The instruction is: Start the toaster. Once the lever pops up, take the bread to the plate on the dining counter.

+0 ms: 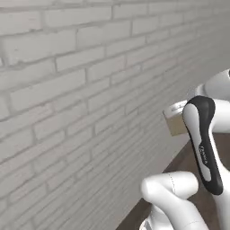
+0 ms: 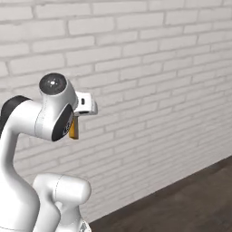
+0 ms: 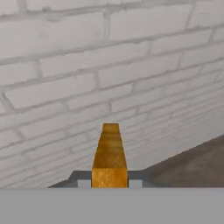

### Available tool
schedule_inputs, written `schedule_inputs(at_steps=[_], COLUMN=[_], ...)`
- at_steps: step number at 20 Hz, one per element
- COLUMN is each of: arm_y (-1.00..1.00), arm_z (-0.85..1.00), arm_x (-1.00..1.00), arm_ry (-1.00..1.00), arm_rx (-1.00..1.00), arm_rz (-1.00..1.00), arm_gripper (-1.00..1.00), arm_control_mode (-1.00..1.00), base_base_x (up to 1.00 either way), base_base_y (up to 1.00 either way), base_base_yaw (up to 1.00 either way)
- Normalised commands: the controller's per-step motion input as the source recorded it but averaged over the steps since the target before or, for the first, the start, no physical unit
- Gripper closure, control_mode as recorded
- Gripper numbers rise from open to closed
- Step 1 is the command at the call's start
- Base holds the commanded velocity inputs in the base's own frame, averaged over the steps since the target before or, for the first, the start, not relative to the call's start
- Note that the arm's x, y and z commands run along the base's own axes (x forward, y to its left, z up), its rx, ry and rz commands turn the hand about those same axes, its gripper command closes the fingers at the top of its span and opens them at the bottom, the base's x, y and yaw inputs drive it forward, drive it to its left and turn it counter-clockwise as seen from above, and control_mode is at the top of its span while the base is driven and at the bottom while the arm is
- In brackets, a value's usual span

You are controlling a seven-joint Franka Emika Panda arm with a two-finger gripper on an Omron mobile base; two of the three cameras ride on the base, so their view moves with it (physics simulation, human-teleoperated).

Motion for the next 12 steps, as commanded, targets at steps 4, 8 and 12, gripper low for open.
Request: schedule_inputs(at_steps=[4,8,12], arm_y=[0.00,0.00,0.00], arm_z=[0.00,0.00,0.00], arm_x=[0.00,0.00,0.00], arm_ry=[0.00,0.00,0.00], arm_rx=[0.00,0.00,0.00], arm_rz=[0.00,0.00,0.00], arm_gripper=[1.00,1.00,1.00], arm_control_mode=[1.00,1.00,1.00], base_base_x=[0.00,0.04,0.15], base_base_y=[-0.15,0.02,0.28], base_base_yaw=[-0.93,-0.92,-0.90])
